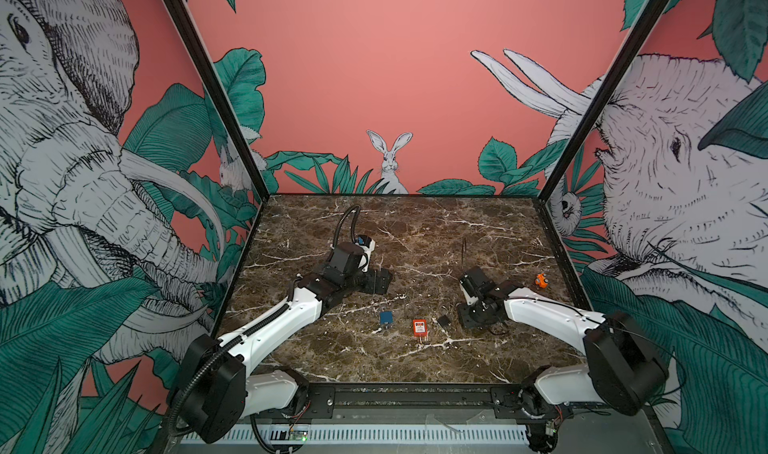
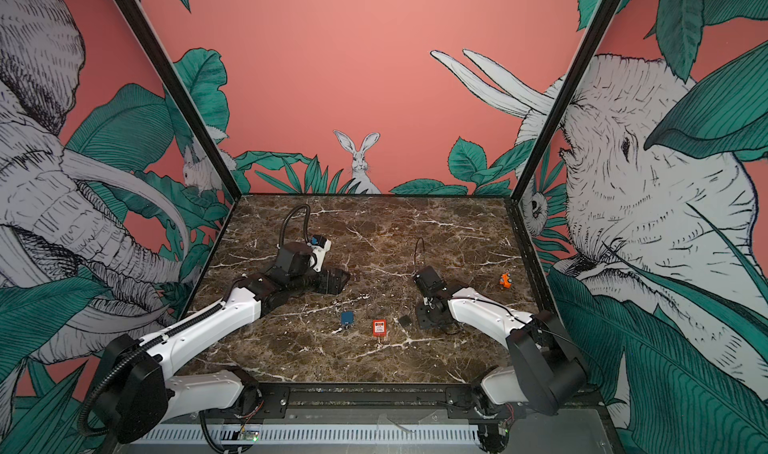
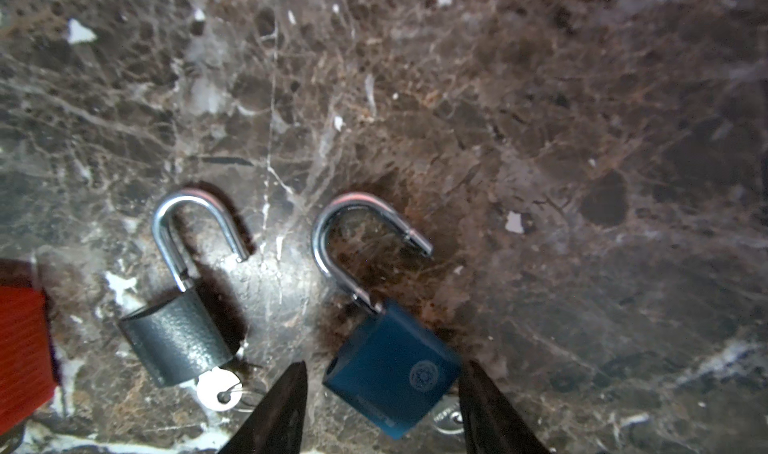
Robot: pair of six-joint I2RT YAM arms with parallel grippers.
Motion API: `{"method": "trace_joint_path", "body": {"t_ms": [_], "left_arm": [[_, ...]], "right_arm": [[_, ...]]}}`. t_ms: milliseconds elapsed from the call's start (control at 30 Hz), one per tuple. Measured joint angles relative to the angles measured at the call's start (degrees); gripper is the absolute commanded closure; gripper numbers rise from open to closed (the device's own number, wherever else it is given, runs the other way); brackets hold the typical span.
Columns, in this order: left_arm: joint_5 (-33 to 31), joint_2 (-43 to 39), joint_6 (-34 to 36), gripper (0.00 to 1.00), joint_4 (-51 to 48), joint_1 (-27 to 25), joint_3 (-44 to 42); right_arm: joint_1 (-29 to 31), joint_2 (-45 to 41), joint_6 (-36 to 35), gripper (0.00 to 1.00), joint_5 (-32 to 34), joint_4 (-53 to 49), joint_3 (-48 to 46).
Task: Lock with the key
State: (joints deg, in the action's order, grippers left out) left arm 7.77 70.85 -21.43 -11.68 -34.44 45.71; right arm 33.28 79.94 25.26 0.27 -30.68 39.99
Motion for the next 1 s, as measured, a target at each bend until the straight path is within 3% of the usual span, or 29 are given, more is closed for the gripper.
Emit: {"method": "trace_joint_path", "body": {"t_ms": [500,767,1000], "left_arm": [[2.0,2.5,-0.1,0.02,0.9,-0.3,0.3],[2.5,3.1,-0.1,0.02,1.4,-0.7,0.3],[2.7,3.1,-0.1,0.02,1.8,-1.0,0.3]], "right_arm": [[1.2,-4.4,3.3,0.44,-5.5,2.3,-3.3],[1.4,-4.3,4.3,0.51,-2.9,1.0,-2.4],[2.9,-2.0,4.5,0.50,-0.3,0.6,-0.3]]}}
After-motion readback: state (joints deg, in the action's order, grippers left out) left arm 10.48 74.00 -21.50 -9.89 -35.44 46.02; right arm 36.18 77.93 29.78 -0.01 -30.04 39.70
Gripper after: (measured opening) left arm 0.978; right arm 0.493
